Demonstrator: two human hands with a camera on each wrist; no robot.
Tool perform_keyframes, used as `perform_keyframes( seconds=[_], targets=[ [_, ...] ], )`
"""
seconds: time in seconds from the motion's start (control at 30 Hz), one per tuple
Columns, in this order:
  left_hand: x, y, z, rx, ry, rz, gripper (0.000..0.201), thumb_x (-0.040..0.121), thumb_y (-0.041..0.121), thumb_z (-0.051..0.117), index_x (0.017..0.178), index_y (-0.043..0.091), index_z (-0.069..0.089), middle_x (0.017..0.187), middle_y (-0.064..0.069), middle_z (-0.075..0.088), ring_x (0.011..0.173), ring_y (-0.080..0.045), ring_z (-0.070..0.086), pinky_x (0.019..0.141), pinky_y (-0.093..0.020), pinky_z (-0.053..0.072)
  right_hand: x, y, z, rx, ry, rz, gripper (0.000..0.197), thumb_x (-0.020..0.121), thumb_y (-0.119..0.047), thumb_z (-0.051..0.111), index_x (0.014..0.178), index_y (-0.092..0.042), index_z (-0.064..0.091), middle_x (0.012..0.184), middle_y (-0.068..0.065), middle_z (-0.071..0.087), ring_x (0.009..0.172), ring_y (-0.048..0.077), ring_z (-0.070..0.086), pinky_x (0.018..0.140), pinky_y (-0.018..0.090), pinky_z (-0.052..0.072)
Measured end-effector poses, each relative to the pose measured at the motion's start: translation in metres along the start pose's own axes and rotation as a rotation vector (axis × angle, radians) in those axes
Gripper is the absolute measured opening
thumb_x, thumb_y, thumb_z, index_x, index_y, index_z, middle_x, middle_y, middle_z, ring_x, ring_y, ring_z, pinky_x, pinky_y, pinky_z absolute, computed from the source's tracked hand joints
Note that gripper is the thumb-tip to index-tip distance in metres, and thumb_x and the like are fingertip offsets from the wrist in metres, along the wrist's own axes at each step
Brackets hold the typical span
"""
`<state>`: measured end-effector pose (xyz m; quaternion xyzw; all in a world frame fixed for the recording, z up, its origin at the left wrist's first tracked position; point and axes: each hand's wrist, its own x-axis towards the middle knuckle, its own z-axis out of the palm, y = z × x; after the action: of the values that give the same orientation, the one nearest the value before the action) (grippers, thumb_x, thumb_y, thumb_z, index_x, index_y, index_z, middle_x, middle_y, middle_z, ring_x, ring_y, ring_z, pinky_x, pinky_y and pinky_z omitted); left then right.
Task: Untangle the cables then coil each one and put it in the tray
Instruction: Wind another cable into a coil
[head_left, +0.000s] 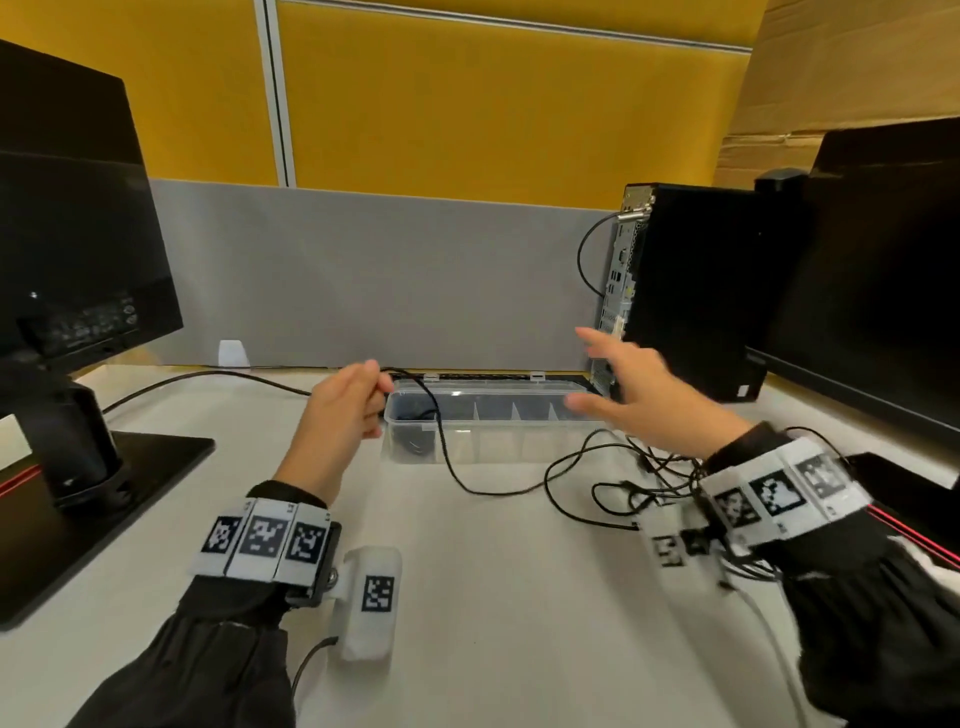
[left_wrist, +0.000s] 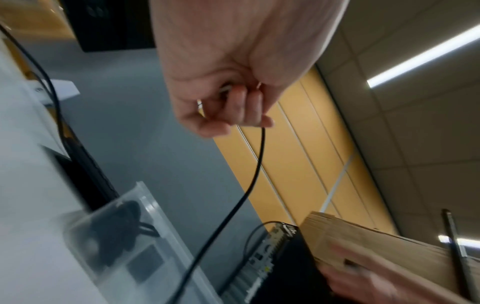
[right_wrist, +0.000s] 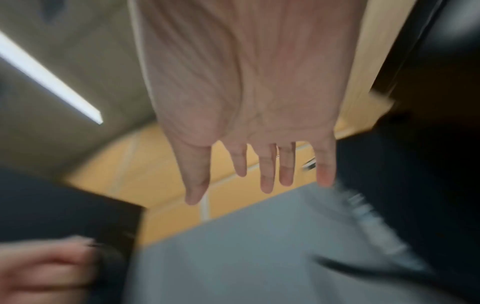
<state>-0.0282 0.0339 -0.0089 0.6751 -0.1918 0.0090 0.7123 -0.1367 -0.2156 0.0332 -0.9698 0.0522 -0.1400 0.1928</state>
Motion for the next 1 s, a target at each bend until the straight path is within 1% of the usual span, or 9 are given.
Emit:
perform_keyframes(
  seconds=[0.1,0.2,0.3,0.43,0.53,0.7,0.83,0.93,1.0],
  targets=[
    [-0.010,0.007,0.005,-0.233,-0.193,-0.045,0.029,0.099,0.023,0.036,0.087,0.010,0.059,0.056,0.007,0.045,0.049,-0.006,0.037,0.056,-0.024,0.038,-0.005,-0.047,0.029,0.181,-0.203,-0.145,0.065,0.092,-0.045,0.047,0.147,-0.030,0.016,0.148,-0.006,0.033,0.136,0.013,0.027,0.108,0.032,0.028],
    [-0.016,0.013,0.009,-0.506,-0.298,-0.066,0.031,0.087,0.024,0.044,0.091,0.009,0.071,0.065,0.003,0.057,0.050,-0.008,0.045,0.052,-0.020,0.045,-0.005,-0.061,0.054,0.484,-0.260,-0.228,0.029,0.100,-0.028,0.038,0.125,-0.022,0.050,0.127,-0.005,0.056,0.117,0.008,0.051,0.098,0.021,0.036],
    [-0.015,0.018,0.009,-0.687,-0.274,-0.044,0.034,0.088,0.022,0.042,0.089,0.013,0.075,0.090,-0.003,0.072,0.066,-0.009,0.066,0.059,-0.020,0.055,-0.005,-0.065,0.065,0.645,-0.329,-0.224,0.025,0.101,-0.025,0.033,0.092,-0.019,0.055,0.105,0.006,0.068,0.100,0.018,0.064,0.092,0.031,0.048],
    [-0.013,0.018,0.011,-0.765,-0.204,-0.014,0.026,0.097,0.016,0.035,0.094,0.006,0.059,0.109,-0.012,0.070,0.095,-0.020,0.069,0.070,-0.022,0.056,-0.015,-0.073,0.074,0.971,-0.535,-0.198,0.020,0.099,-0.032,0.035,0.096,-0.014,0.042,0.078,0.007,0.061,0.061,0.025,0.059,0.069,0.036,0.052],
    [-0.011,0.015,0.012,-0.748,-0.117,0.033,0.024,0.099,0.011,0.035,0.088,0.003,0.055,0.117,-0.017,0.064,0.104,-0.027,0.066,0.084,-0.029,0.055,-0.019,-0.075,0.078,0.881,-0.342,-0.091,0.013,0.100,-0.030,0.037,0.105,-0.018,0.037,0.064,-0.001,0.046,0.044,0.006,0.037,0.049,0.021,0.035],
    [-0.005,0.007,0.010,-0.527,-0.011,0.087,0.016,0.101,0.009,0.032,0.095,0.003,0.046,0.123,-0.015,0.060,0.112,-0.022,0.062,0.098,-0.032,0.047,-0.034,-0.065,0.075,0.577,-0.175,-0.230,0.019,0.099,-0.029,0.040,0.105,-0.022,0.057,0.058,-0.014,0.045,0.054,-0.001,0.042,0.056,0.013,0.035],
    [-0.009,0.004,0.012,-0.038,-0.085,0.188,0.023,0.100,0.011,0.035,0.079,0.011,0.043,0.111,-0.009,0.066,0.094,-0.011,0.068,0.080,-0.021,0.052,-0.045,-0.068,0.061,0.492,-0.082,-0.426,0.017,0.096,-0.027,0.048,0.097,-0.027,0.065,0.059,-0.018,0.049,0.054,0.001,0.043,0.055,0.013,0.032],
    [-0.017,0.008,0.016,0.235,-0.314,0.175,0.024,0.100,0.009,0.033,0.082,0.004,0.048,0.080,0.000,0.070,0.056,-0.011,0.064,0.056,-0.016,0.045,-0.031,-0.065,0.048,0.331,0.352,-0.484,0.016,0.095,-0.024,0.051,0.091,-0.023,0.066,0.067,-0.028,0.054,0.059,-0.009,0.050,0.060,0.007,0.035],
    [-0.025,0.015,0.018,0.181,-0.503,0.110,0.029,0.101,0.011,0.030,0.086,-0.001,0.051,0.070,-0.002,0.070,0.047,-0.018,0.056,0.058,-0.024,0.041,-0.015,-0.058,0.043,0.249,0.576,-0.434,0.020,0.094,-0.028,0.049,0.092,-0.018,0.067,0.074,-0.017,0.063,0.061,-0.005,0.051,0.061,0.017,0.040]
  ],
)
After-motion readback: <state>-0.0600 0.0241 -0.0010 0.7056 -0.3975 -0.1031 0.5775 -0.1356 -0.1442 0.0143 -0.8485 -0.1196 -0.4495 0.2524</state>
